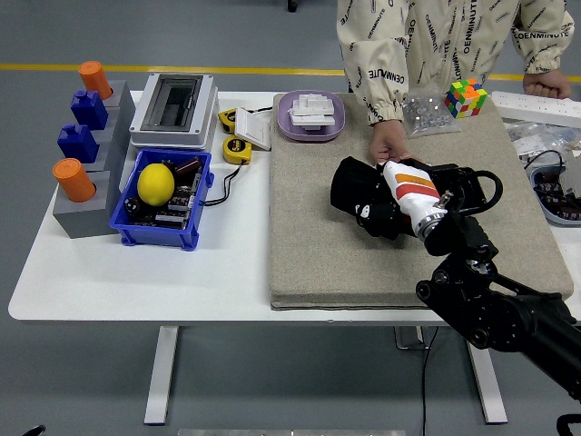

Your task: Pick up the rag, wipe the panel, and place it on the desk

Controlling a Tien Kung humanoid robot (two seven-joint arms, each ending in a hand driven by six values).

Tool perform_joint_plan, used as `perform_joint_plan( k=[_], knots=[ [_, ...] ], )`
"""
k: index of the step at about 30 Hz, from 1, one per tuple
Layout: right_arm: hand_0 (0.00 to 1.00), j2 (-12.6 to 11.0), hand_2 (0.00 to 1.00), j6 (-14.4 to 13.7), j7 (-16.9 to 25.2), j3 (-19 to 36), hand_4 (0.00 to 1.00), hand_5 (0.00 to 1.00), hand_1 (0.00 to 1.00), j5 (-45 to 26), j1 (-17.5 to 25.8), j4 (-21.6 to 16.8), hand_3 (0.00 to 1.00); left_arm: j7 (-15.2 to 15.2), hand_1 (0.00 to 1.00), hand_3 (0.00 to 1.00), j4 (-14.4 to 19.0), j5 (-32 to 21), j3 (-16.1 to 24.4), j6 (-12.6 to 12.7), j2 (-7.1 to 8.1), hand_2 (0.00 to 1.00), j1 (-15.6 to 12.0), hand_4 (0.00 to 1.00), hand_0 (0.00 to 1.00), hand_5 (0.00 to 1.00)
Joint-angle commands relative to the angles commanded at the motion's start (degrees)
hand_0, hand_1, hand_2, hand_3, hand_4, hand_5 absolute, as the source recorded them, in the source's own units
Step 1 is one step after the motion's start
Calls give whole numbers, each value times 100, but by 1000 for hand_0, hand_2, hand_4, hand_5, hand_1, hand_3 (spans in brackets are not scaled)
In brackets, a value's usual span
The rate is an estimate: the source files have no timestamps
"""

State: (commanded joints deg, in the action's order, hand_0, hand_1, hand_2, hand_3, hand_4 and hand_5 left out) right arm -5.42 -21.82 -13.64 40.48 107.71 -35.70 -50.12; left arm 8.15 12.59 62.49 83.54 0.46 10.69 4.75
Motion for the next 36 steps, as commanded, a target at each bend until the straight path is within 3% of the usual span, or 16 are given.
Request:
perform_joint_plan(
  k=[15,36],
  knots=[
    [322,-696,493,58,-22,600,871,262,444,123,263,72,514,-6,640,562,4,8,62,0,-18,655,-25,627,612,438],
    [321,-1284,492,115,-26,961,870,264,444,209,594,107,513,-11,641,562,5,-13,37,-7,-23,655,-85,627,613,438]
  ],
)
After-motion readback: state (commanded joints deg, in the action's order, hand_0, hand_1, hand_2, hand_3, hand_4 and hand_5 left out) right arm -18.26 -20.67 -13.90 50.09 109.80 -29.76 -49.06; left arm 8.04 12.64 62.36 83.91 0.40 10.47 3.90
